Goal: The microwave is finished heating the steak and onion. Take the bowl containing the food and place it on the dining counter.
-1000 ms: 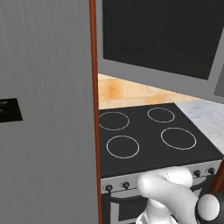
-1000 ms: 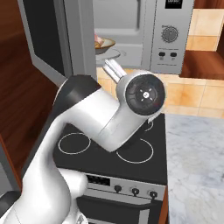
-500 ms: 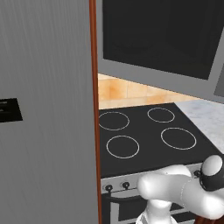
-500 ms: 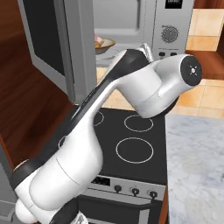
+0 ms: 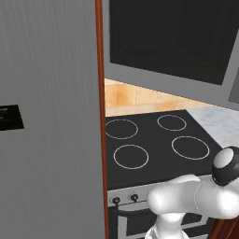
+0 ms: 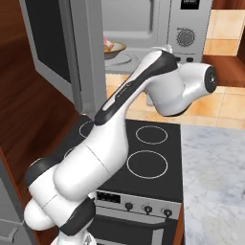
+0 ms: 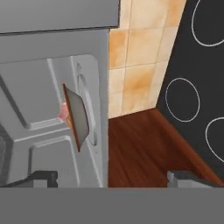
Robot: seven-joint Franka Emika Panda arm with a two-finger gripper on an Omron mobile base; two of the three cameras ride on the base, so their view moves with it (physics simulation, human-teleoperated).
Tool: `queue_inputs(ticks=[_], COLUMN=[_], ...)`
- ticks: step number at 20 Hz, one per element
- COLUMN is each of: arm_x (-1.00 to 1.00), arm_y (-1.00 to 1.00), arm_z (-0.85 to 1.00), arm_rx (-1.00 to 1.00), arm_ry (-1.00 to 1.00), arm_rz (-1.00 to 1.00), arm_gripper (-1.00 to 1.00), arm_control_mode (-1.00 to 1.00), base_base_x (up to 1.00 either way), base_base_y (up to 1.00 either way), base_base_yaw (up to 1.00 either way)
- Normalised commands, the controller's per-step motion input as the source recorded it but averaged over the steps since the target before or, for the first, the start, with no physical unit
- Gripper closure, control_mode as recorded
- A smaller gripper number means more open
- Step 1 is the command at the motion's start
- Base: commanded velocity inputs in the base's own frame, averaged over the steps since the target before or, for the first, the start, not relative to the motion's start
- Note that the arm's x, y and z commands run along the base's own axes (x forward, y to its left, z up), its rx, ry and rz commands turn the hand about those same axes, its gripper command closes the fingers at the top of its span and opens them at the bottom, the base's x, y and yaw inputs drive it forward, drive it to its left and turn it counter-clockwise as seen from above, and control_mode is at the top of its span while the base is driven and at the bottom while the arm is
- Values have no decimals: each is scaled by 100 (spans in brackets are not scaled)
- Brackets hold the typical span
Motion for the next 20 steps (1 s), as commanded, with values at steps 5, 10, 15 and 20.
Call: queue_inputs(ticks=[5,10,15,20], arm_x=[-7,-52,-72,-78], arm_y=[77,94,100,100], arm_z=[0,0,0,0], arm_rx=[35,27,26,19], arm_ry=[3,1,0,-6], arm_rz=[5,20,20,13], arm_gripper=[-100,-100,-100,-100], arm_control_mode=[-100,-100,-100,-100], base_base_x=[0,0,0,0], base_base_y=[0,0,0,0], base_base_yaw=[0,0,0,0])
